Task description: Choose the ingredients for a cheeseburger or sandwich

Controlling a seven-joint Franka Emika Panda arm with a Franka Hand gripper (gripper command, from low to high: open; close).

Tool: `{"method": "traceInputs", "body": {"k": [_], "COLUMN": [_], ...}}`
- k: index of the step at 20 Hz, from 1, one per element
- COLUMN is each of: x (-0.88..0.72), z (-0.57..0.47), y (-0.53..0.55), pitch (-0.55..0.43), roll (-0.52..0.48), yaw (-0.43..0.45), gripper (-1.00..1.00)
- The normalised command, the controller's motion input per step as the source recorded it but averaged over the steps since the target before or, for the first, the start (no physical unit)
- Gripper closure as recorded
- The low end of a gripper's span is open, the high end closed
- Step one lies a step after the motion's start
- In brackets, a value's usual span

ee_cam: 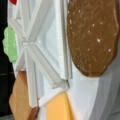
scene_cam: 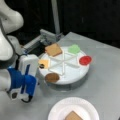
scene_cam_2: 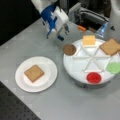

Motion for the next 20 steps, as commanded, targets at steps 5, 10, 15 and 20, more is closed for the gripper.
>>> {"method": "traceInputs", "body": {"k": [5,10,15,20], "x": [0.26,0.24,0.24,0.23], "z": [-0.2,-0.18,-0.16,-0.13], "y": [-0.29,-0.28,-0.29,-0.28], "pitch": [-0.1,-0.103,-0.105,-0.103], "roll": [0.357,0.363,0.357,0.33], "yaw": [0.15,0.148,0.148,0.155], "gripper": [-1.0,-1.0,-1.0,-1.0]}}
